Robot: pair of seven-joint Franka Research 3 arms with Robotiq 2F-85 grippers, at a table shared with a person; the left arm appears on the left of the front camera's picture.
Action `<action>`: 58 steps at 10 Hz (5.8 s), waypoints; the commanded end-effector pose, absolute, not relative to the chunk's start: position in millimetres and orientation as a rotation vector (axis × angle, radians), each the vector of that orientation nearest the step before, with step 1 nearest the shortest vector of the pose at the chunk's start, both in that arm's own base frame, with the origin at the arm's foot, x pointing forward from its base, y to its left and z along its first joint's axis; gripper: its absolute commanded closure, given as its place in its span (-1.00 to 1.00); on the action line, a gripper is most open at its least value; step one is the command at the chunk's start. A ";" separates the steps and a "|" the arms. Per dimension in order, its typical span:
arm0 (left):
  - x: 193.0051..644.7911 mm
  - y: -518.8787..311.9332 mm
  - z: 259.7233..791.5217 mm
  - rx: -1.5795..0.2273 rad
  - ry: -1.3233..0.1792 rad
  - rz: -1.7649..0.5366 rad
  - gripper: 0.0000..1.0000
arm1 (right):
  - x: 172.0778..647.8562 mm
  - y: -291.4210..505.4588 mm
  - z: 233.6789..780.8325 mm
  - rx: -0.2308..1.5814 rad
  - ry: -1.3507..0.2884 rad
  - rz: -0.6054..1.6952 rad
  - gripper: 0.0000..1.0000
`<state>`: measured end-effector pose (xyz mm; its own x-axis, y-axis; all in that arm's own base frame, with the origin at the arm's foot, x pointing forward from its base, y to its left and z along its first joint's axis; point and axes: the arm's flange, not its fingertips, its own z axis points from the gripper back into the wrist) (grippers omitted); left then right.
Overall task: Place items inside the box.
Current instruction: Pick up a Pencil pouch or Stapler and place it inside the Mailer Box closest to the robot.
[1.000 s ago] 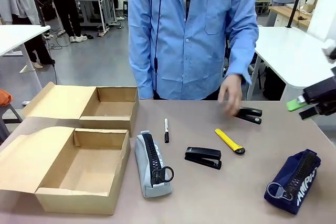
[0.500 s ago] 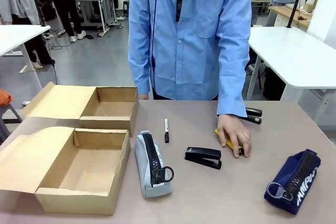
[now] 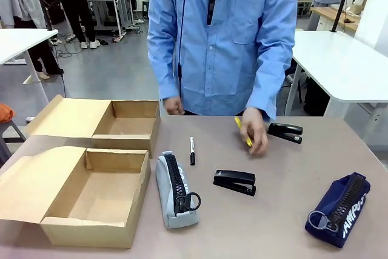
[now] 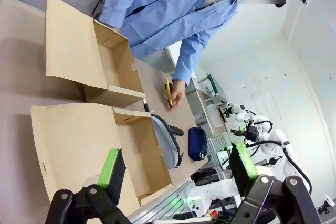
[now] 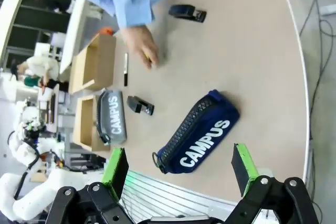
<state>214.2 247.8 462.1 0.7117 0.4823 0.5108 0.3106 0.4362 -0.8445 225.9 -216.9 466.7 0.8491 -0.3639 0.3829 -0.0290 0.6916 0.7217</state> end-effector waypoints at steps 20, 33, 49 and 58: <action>215.2 248.3 465.3 -1.159 -0.848 0.105 -1.00 | 345.9 332.5 478.9 0.264 -0.066 0.434 -1.00; 215.2 248.3 465.3 -1.159 -0.848 0.105 -1.00 | 361.7 475.7 363.2 -0.015 0.099 0.430 0.14; 215.2 248.3 465.3 -1.159 -0.848 0.105 -1.00 | 273.4 451.2 477.5 -0.126 0.054 0.223 1.00; 215.2 248.3 465.3 -1.159 -0.848 0.105 -1.00 | 181.7 426.5 540.4 -0.075 0.068 0.331 0.79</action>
